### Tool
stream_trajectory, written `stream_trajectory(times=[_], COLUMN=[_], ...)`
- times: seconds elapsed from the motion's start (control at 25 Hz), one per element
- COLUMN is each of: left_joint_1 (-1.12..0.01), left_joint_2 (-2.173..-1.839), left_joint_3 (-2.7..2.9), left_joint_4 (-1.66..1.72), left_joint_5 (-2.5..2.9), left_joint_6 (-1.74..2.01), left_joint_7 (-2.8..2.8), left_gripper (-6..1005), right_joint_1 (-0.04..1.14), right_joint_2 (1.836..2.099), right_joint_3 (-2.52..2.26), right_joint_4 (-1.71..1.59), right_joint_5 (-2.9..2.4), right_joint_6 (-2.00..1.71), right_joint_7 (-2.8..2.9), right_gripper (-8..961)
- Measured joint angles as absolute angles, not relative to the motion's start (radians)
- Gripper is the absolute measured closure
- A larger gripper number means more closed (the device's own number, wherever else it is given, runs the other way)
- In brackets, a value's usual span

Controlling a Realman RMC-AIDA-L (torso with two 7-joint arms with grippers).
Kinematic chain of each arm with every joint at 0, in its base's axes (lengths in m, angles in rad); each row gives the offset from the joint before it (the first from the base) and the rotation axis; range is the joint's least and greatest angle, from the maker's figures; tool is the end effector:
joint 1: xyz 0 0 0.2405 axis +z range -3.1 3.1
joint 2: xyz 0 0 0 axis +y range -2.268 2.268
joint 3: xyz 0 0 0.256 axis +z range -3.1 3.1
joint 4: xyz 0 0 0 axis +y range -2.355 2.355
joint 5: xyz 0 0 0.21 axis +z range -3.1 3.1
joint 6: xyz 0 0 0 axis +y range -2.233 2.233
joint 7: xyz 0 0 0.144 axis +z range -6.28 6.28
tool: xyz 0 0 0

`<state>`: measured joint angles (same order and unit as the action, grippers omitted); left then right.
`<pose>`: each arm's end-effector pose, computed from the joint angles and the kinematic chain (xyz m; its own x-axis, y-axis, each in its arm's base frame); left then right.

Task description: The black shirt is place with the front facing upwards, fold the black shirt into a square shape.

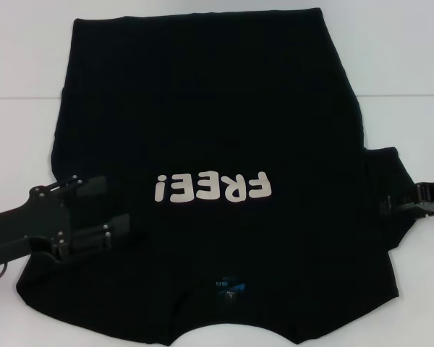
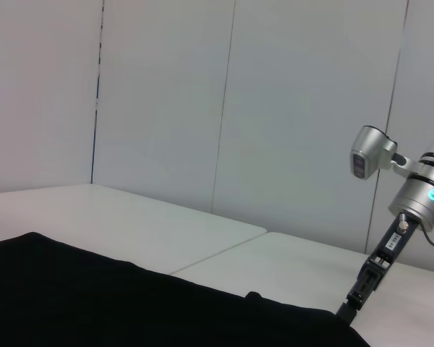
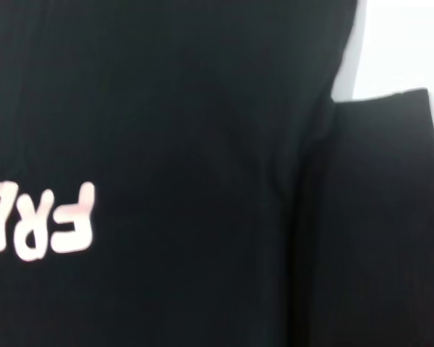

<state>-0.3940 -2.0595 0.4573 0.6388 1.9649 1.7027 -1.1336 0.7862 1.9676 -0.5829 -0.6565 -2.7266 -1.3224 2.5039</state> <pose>-0.3051 0.2884 0.0370 0.7544 0.1841 0.6301 0.4523 -0.8415 -0.2956 0.2947 0.3996 0.0452 0.2408 -0.9385 -0.2474 -0.9295 -0.1496 -0.3371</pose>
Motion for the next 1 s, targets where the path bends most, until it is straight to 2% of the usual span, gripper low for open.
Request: stream_trajectory(times=[0.16, 0.32, 0.56, 1.0], left_joint_1=[-0.394, -0.394, -0.394, -0.393], left_joint_2=[-2.06, -2.06, -2.06, -2.06], left_joint_3=[0.459, 0.459, 0.46, 0.46], left_joint_4=[0.636, 0.635, 0.635, 0.633], left_joint_5=[1.965, 1.965, 1.965, 1.965], left_joint_6=[1.698, 1.697, 1.697, 1.697], left_joint_7=[-1.134, -1.134, -1.134, -1.134], left_gripper=[155, 156, 156, 155], right_joint_1=[0.787, 0.777, 0.755, 0.759], right_joint_2=[1.962, 1.937, 1.923, 1.93], right_joint_3=[-0.583, -0.583, -0.583, -0.594], right_joint_4=[-0.661, -0.686, -0.718, -0.676], right_joint_5=[-2.701, -2.704, -2.716, -2.75], right_joint_6=[-1.32, -1.324, -1.317, -1.253], right_joint_7=[2.495, 2.505, 2.516, 2.514], right_gripper=[190, 190, 190, 191])
